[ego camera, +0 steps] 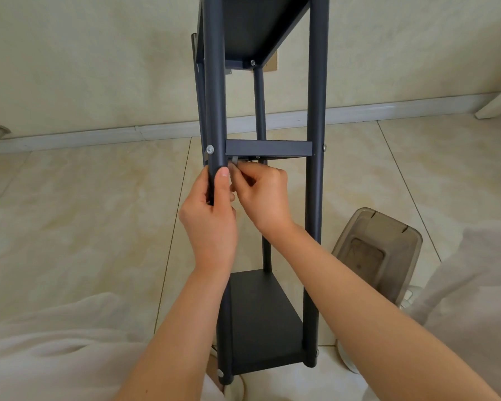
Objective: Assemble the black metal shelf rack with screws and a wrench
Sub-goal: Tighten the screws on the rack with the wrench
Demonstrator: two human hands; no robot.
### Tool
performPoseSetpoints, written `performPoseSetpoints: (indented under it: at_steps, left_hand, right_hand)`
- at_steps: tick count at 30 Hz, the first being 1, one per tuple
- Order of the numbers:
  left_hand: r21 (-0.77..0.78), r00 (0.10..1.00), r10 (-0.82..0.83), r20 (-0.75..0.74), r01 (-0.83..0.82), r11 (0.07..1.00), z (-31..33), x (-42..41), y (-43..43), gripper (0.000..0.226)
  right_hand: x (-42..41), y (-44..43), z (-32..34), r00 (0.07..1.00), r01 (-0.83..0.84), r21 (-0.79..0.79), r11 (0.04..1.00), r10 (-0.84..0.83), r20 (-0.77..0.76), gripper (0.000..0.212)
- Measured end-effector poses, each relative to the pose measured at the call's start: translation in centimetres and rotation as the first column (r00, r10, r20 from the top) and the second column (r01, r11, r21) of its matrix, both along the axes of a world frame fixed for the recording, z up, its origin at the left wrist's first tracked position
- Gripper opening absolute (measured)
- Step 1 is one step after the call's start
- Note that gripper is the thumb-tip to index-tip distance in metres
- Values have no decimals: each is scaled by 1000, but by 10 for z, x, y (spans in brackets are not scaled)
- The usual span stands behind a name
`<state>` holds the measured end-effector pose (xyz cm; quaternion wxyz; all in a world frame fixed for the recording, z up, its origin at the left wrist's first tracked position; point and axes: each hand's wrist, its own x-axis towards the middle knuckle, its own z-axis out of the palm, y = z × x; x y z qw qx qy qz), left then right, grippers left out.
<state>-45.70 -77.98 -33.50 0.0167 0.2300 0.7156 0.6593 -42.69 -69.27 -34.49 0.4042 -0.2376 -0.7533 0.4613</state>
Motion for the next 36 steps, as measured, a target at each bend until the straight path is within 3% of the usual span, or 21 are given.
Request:
performPoseSetpoints:
  at_steps: [9, 14, 18, 21, 24, 29, 32, 36]
  left_hand:
    - [-16, 1000, 12, -2, -12, 1000, 2, 0, -1, 33]
    - [-12, 1000, 2, -4, -2, 1000, 4, 2, -1, 33]
    - [-21, 1000, 3, -17, -3, 1000, 4, 3, -1, 32]
    - [-35, 999, -2, -34, 1, 999, 6, 3, 0, 31]
    - [-39, 999, -6, -37, 4, 999, 7, 1, 2, 31]
    - [-21, 1000, -16, -21, 16, 1000, 8, 1, 3, 29]
    - [-10, 1000, -17, -17, 17, 1000, 6, 2, 1, 31]
    - [7, 1000, -24, 4, 24, 1000, 4, 1, -2, 31]
  right_hand:
    - [-15, 2, -10, 986, 133, 189, 973, -111, -124, 30]
    - [-13, 4, -10, 988, 133, 189, 973, -116, -99, 28]
    - [-1, 3, -9, 995, -4, 28, 1000, 1, 97, 34]
    - [16, 5, -7, 951, -88, -61, 994, 102, 294, 35]
    - [33, 5, 5, 844, -169, -85, 982, 188, 502, 34]
    - [55, 20, 56, 598, -274, 2, 962, 169, 784, 20]
    - [71, 38, 94, 510, -350, 23, 937, 170, 843, 20]
    - [85, 71, 129, 582, -271, -65, 960, 217, 784, 14]
